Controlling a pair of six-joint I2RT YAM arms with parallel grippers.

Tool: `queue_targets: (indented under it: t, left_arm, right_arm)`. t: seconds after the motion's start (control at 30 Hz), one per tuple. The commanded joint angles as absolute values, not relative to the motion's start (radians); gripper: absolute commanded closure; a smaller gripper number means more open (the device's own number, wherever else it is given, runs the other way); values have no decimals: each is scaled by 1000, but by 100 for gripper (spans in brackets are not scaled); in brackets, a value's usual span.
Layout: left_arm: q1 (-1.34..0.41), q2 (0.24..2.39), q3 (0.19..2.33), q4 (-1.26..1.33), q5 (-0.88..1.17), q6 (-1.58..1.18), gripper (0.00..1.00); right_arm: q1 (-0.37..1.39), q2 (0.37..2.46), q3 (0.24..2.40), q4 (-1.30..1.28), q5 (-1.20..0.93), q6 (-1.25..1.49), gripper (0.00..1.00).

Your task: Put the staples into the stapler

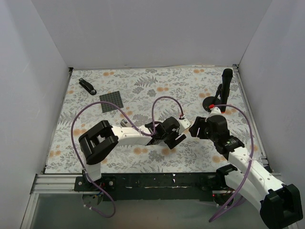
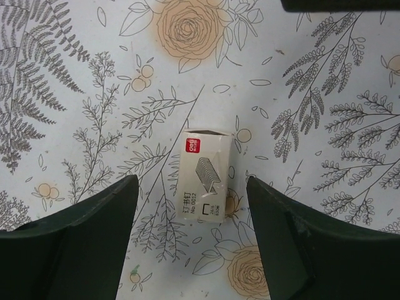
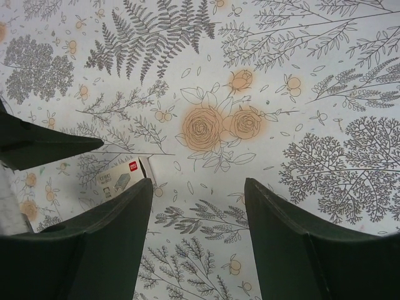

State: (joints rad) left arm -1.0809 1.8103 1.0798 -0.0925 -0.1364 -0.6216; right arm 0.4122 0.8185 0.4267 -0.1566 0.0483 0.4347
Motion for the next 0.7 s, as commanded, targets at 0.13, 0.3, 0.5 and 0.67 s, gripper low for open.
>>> queue_targets:
  t: [0.13,0.3,0.5,0.67]
  left_arm:
    - [-1063,1871,1163,-170,-52,-549,35]
    - [-1055,1902,1187,-210,-14,-532,45]
    - [-1039,1898,1184,-247,57,-512,56]
    - [-1035,1891,1180,-259,86,-494,63]
  right_arm:
    - [400,788,400,-114,58,459,32]
    - [396,787,394,-110,34,462,32]
    - [390,788,385,-95,8,465,32]
    - [379,805,361,-66,-60,477,32]
